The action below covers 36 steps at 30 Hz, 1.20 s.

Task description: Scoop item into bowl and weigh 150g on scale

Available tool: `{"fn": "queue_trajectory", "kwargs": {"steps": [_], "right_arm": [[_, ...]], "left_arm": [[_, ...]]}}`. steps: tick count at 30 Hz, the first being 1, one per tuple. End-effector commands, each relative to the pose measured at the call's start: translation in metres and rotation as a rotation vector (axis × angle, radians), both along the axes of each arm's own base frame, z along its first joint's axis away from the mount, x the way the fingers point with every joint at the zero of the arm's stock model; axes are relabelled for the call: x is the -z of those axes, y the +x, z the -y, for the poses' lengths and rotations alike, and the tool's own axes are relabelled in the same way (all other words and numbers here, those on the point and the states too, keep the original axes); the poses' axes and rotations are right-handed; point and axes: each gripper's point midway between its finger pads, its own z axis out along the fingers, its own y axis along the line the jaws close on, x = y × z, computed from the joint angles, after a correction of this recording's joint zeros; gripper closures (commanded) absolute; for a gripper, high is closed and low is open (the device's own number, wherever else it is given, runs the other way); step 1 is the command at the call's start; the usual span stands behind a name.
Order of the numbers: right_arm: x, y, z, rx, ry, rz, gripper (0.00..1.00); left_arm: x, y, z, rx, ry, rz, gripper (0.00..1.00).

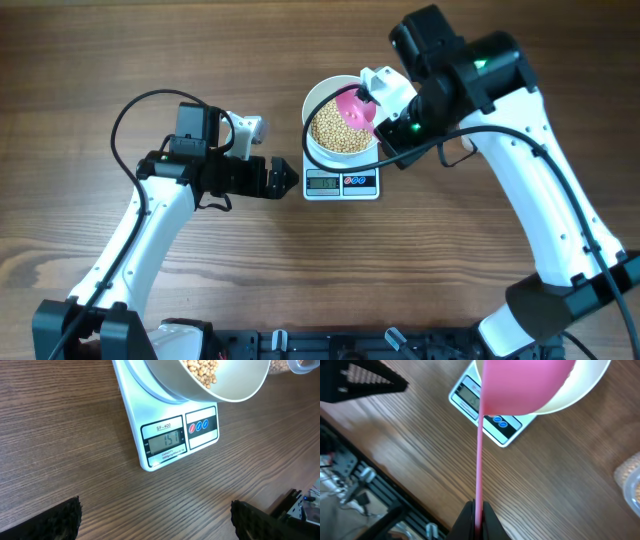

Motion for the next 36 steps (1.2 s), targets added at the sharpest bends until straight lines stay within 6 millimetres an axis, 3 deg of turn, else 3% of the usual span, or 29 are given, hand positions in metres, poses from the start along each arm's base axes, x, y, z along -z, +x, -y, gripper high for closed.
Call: {"fn": "queue_trajectory", "kwargs": {"steps": [1, 5, 10, 17, 19, 27, 31, 36], "right_arm": [[-0.021, 0.007, 0.003, 0.038, 0.096, 0.045, 0.96], [-0.021, 0.032, 0.015, 0.149, 0.113, 0.086, 0.96], [-0.006, 0.041, 0.028, 0.196, 0.019, 0.081, 0.96], [0.013, 0.044, 0.012, 0.276, 0.04, -0.093, 0.96], [0.008, 0.048, 0.003, 0.253, 0.087, -0.097, 0.96], [-0.02, 0.061, 0.005, 0.268, 0.125, 0.001, 0.96], [-0.015, 0.069, 0.021, 0.248, 0.021, 0.065, 0.96], [-0.011, 0.07, 0.022, 0.192, -0.007, 0.078, 0.96]], "left_arm": [[-0.005, 0.006, 0.001, 0.016, 0.008, 0.031, 0.0], [-0.005, 0.006, 0.001, 0.016, 0.008, 0.031, 0.0], [-0.005, 0.006, 0.001, 0.016, 0.008, 0.031, 0.0], [-0.005, 0.006, 0.001, 0.016, 0.008, 0.031, 0.0], [-0.005, 0.006, 0.001, 0.016, 0.008, 0.031, 0.0], [-0.005, 0.006, 0.001, 0.016, 0.008, 0.031, 0.0], [-0.005, 0.006, 0.001, 0.016, 0.008, 0.031, 0.0], [-0.005, 0.006, 0.001, 0.016, 0.008, 0.031, 0.0]]}}
